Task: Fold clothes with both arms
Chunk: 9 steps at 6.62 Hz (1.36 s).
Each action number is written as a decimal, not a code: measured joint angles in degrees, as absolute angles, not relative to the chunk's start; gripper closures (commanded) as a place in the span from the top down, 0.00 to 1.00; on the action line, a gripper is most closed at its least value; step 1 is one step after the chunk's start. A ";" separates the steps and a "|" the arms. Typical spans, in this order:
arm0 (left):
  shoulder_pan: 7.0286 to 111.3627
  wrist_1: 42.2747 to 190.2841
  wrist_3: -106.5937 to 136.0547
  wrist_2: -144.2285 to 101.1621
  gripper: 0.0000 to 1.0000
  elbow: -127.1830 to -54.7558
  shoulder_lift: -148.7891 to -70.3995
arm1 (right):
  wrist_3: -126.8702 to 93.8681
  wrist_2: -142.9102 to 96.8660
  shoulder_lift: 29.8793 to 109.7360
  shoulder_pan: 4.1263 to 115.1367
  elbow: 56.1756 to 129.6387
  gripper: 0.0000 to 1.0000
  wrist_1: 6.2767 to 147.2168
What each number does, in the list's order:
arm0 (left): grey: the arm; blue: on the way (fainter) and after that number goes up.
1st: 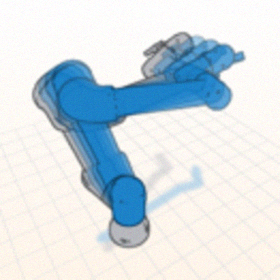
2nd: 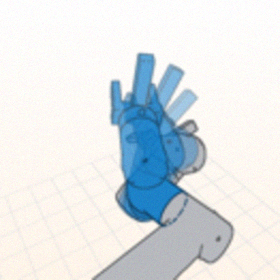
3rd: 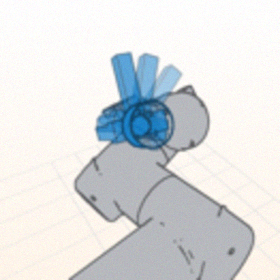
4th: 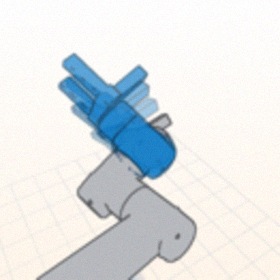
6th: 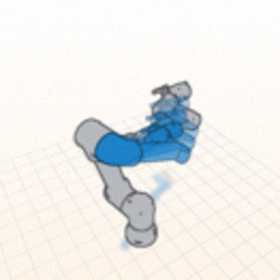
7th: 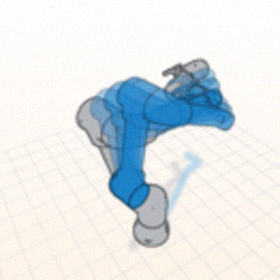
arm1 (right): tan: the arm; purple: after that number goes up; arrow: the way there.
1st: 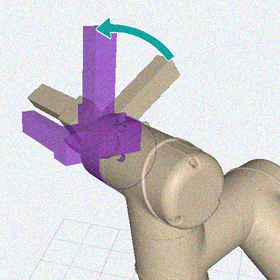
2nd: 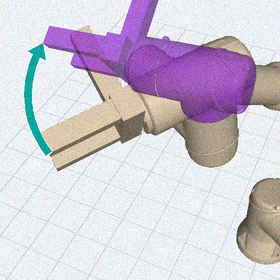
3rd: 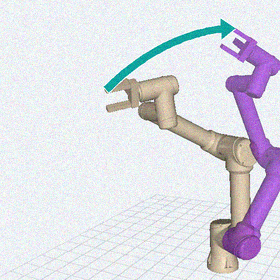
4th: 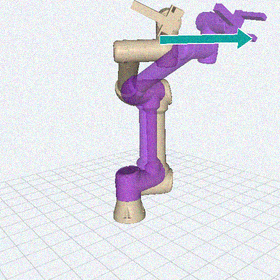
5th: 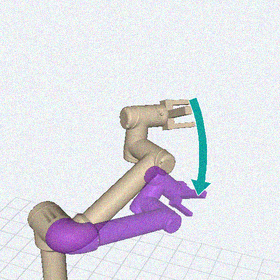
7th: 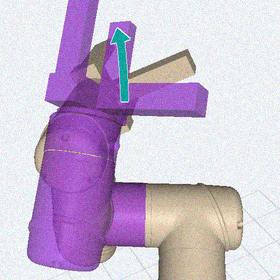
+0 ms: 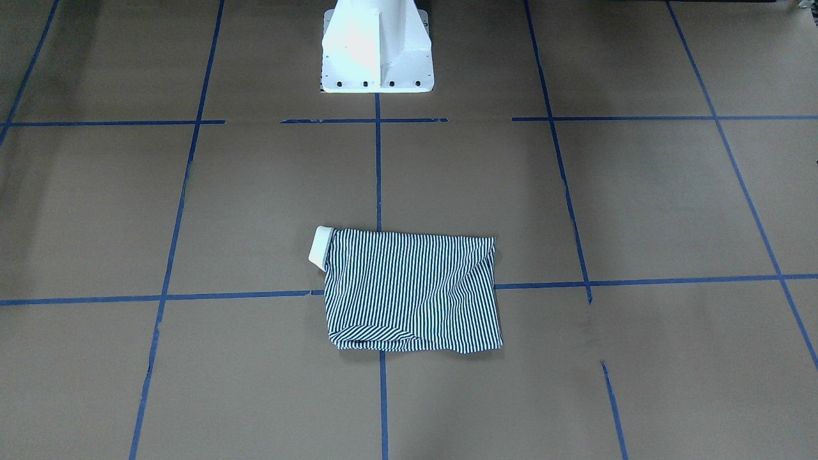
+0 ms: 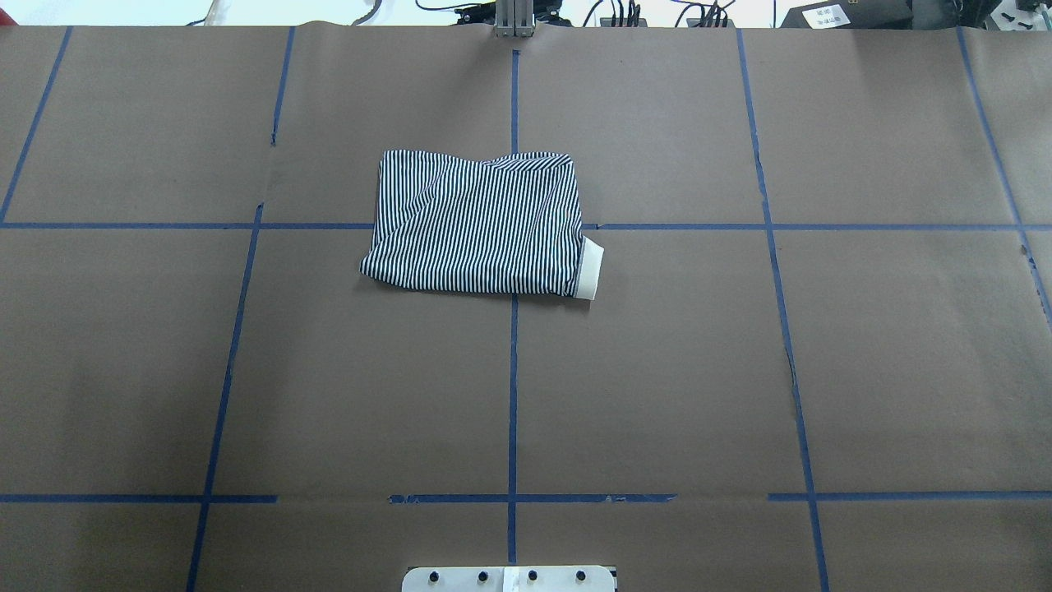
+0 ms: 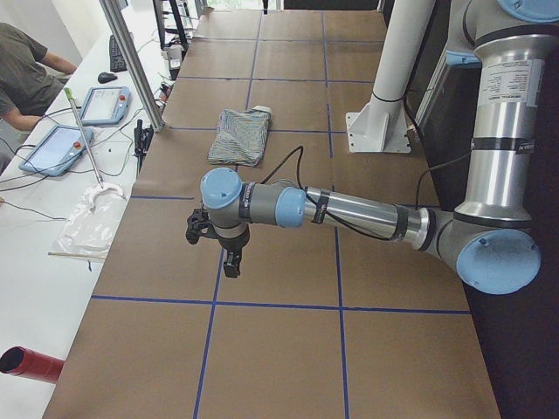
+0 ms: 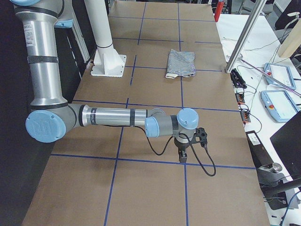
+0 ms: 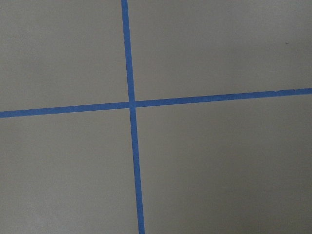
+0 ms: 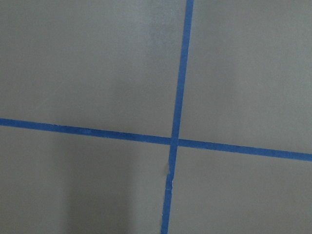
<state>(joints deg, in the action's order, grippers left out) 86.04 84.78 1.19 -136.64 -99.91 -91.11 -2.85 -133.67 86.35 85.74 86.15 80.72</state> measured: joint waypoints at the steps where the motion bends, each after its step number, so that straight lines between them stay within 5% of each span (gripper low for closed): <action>1: 86.10 84.70 0.54 -136.66 1.00 -99.92 -90.96 | -2.91 -135.14 86.82 85.66 87.01 1.00 79.73; 9: 89.14 83.38 -11.40 -136.42 1.00 -97.27 -90.38 | -3.34 -131.88 87.23 83.81 91.28 1.00 79.28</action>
<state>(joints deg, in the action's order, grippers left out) 89.14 83.38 -11.40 -136.42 -97.27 -90.38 -3.34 -131.88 87.23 83.81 91.28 79.28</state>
